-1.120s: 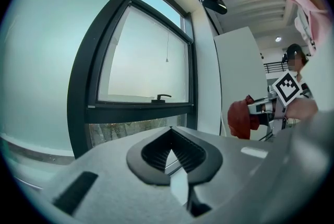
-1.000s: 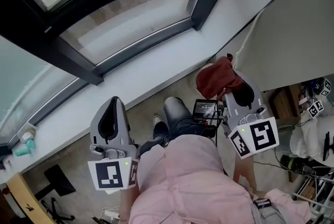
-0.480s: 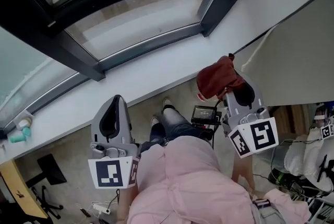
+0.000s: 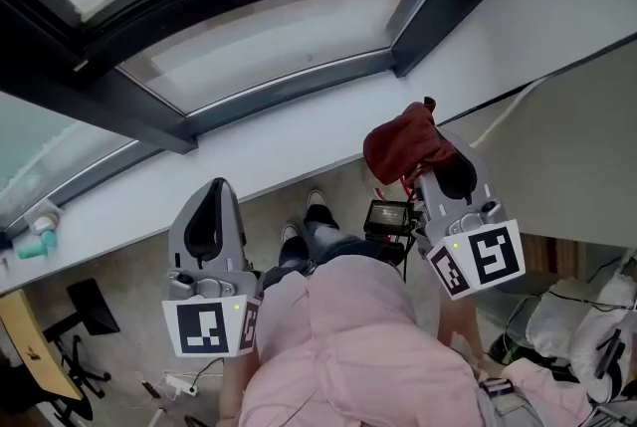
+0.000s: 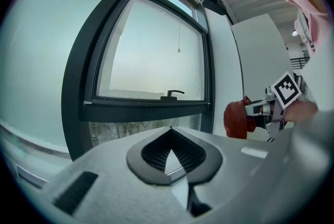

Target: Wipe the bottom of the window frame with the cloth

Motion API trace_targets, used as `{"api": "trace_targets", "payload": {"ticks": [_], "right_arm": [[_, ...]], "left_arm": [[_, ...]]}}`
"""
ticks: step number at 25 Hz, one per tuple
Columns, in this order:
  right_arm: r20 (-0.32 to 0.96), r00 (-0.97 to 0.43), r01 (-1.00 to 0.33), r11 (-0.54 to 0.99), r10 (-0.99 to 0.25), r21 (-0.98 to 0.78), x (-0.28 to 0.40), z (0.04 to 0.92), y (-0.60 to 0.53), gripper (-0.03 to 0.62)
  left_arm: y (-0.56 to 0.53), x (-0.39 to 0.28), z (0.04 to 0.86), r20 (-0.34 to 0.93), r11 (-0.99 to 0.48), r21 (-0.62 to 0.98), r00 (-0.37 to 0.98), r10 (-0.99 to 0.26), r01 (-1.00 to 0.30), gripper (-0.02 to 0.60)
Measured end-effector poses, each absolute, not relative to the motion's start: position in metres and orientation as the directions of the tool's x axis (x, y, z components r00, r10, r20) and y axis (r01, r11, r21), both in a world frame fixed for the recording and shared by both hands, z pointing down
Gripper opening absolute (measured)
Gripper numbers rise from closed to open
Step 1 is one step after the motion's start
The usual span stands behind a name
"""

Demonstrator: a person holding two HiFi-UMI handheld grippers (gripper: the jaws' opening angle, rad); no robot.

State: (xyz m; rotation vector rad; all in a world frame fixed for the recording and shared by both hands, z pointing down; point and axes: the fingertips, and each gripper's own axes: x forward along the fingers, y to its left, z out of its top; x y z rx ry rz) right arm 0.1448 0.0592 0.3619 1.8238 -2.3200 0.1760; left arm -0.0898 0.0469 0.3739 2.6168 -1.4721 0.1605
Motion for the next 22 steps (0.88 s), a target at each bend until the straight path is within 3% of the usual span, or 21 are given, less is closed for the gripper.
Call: {"api": "trace_targets", "payload": {"ticks": [22], "right_arm": [[0.211, -0.384, -0.92, 0.391, -0.899, -0.01, 0.146, 0.372, -0.001, 0.069]], "left_arm": [[-0.003, -0.06, 0.367, 0.093, -0.431, 0.042, 0.433, -0.896, -0.901, -0.005]]}}
